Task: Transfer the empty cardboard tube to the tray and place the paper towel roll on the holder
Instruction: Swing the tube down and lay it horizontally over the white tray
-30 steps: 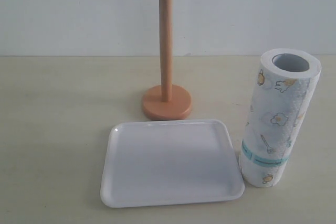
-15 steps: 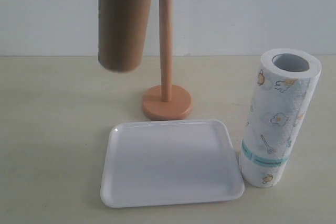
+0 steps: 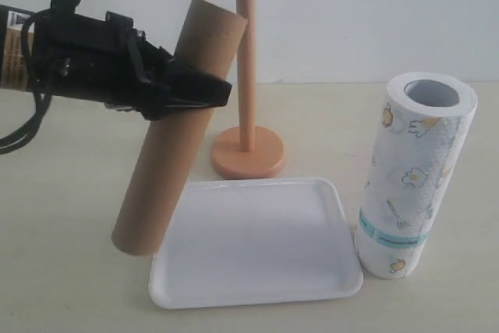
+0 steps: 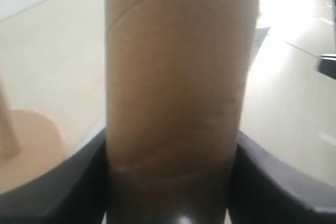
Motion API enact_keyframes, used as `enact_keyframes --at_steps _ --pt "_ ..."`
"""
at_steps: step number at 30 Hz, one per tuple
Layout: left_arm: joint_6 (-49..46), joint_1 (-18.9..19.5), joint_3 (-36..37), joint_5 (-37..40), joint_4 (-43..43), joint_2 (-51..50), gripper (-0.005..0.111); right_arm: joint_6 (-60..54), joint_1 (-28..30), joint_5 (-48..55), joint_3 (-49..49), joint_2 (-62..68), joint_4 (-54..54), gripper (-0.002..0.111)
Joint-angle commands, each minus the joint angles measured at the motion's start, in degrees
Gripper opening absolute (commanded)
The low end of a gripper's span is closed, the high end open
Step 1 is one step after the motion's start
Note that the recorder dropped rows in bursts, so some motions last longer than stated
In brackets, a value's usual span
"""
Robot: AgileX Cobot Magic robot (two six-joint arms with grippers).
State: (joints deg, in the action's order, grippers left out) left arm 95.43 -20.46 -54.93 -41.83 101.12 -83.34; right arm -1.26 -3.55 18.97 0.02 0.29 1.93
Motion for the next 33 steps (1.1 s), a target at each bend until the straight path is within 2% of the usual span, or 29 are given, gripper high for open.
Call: enact_keyframes --at_steps 1,4,7,10,12,15,18,20,22,24,26,30,33 --pt "0.81 -4.54 -0.13 20.98 -1.17 1.02 0.004 0.00 0.15 -0.53 -0.02 -0.29 -0.17 0.000" --pt "-1.48 -7.91 -0.01 35.69 -1.17 1.02 0.004 0.00 0.15 -0.53 -0.02 -0.29 -0.17 0.000" --pt "-7.64 -11.46 -0.01 48.72 -1.17 1.02 0.004 0.00 0.15 -0.53 -0.02 -0.29 -0.17 0.000" --pt "-20.85 -15.27 0.45 57.11 -2.68 1.02 0.004 0.00 0.15 -0.53 -0.02 -0.29 -0.17 0.000" --pt "-34.11 -17.89 0.47 63.32 -13.50 0.91 0.004 0.00 0.15 -0.53 -0.02 -0.29 -0.17 0.000" --pt "-56.78 -21.00 -0.15 78.69 -34.11 0.24 0.004 0.00 0.15 -0.53 -0.02 -0.29 -0.17 0.000" --pt "-71.39 -22.24 -1.29 90.73 -47.51 -0.03 0.004 0.00 0.15 -0.53 -0.02 -0.29 -0.17 0.000" --pt "-85.48 -23.24 -2.34 92.80 -57.27 0.41 0.004 0.00 0.15 -0.53 -0.02 -0.29 -0.17 0.000" --pt "-99.59 -23.95 -4.53 93.04 -72.22 0.63 0.004 0.00 0.15 -0.53 -0.02 -0.29 -0.17 0.000" --pt "-109.38 -24.13 -7.43 93.04 -87.21 0.12 0.004 0.00 0.15 -0.53 -0.02 -0.29 -0.17 0.000" --pt "-112.38 -24.13 -10.46 92.68 -95.18 -1.31 0.004 0.00 0.15 -0.53 -0.02 -0.29 -0.17 0.000" --pt "-112.75 -24.13 -17.73 92.20 -95.81 -6.73 0.004 0.00 0.15 -0.53 -0.02 -0.29 -0.17 0.000" --pt "-117.58 -24.24 -22.59 95.76 -96.20 -11.97 0.004 0.00 0.15 -0.53 -0.02 -0.29 -0.17 0.000"
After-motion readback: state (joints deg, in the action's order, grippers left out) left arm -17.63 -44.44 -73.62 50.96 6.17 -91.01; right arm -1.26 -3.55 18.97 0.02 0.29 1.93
